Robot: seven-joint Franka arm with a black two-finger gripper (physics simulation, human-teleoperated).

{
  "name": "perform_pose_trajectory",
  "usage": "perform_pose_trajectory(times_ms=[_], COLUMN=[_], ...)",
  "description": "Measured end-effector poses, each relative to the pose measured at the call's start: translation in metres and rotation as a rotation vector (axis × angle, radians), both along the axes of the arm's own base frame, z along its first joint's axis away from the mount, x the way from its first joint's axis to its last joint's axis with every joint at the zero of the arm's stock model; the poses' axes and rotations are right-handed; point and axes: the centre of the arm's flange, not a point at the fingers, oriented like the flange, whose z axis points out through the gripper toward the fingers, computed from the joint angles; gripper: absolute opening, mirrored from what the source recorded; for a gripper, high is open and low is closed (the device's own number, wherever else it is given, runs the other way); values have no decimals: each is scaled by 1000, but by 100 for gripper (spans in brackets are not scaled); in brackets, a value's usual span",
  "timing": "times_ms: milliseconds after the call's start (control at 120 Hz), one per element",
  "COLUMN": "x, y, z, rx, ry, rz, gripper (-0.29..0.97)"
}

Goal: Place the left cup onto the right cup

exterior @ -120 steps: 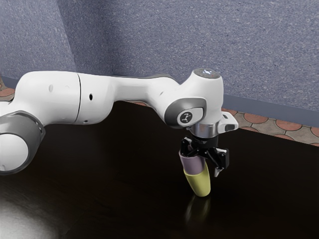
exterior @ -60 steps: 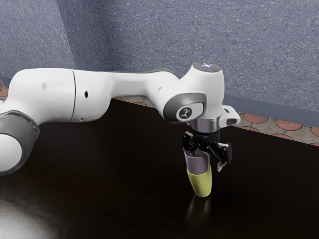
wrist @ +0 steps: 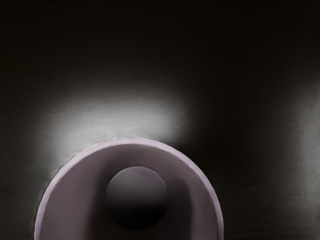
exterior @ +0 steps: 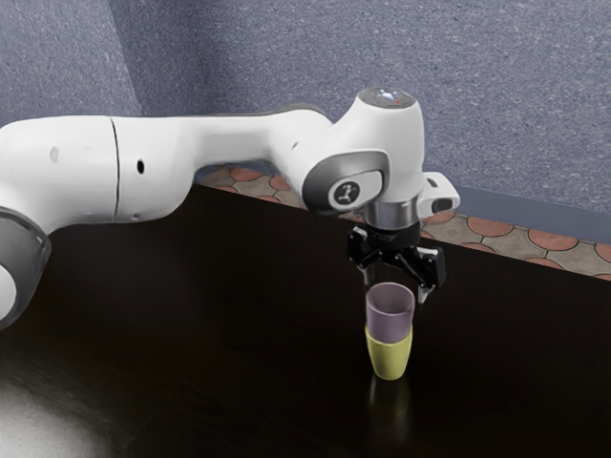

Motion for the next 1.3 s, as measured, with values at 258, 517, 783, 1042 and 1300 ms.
perform_pose_trajectory(times_ms=[258,517,783,1042,1300], x=[-15,-19,-8,10,24], y=[14,36,91,172,259], z=[51,72,82,94,107], rx=[15,46,85,125,116], ry=[-69,-59,-9,38,71], rz=[10,46,119,160,173], gripper=[68,68,68,68,68])
